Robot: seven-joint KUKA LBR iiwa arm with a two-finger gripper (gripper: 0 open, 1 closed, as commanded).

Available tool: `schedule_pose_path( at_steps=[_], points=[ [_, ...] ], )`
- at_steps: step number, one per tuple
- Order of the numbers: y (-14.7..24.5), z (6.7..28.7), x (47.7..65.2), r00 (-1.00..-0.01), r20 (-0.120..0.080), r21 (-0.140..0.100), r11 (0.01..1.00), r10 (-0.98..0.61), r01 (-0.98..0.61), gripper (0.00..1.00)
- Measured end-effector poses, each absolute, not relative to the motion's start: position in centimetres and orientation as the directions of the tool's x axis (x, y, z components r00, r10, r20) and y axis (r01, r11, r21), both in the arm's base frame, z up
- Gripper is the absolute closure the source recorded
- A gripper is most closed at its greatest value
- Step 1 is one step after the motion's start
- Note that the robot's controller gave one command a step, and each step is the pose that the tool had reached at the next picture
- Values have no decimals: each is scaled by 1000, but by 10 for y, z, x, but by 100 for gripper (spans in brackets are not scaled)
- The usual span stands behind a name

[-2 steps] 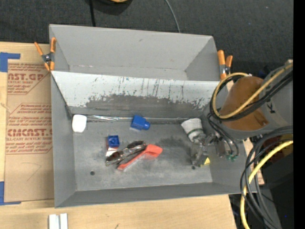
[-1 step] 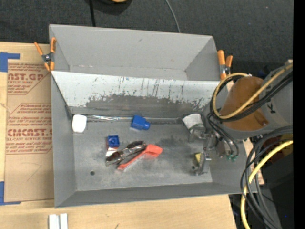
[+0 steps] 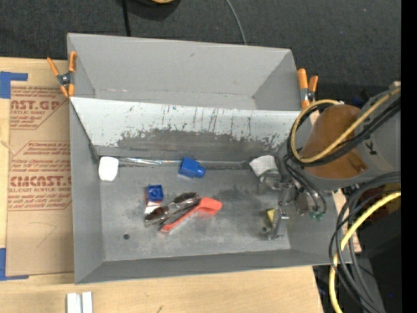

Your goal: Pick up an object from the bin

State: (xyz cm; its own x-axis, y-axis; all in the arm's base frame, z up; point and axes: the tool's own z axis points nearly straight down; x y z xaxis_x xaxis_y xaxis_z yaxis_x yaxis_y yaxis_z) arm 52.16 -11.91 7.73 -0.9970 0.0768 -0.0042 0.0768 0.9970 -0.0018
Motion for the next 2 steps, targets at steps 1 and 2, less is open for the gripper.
schedule_pose_path(
  at_steps=[1,2],
  points=[
    [-131,73,542,-992,16,6,992,126,126,0],
    [-141,68,559,-992,32,19,992,124,125,0]
  ],
)
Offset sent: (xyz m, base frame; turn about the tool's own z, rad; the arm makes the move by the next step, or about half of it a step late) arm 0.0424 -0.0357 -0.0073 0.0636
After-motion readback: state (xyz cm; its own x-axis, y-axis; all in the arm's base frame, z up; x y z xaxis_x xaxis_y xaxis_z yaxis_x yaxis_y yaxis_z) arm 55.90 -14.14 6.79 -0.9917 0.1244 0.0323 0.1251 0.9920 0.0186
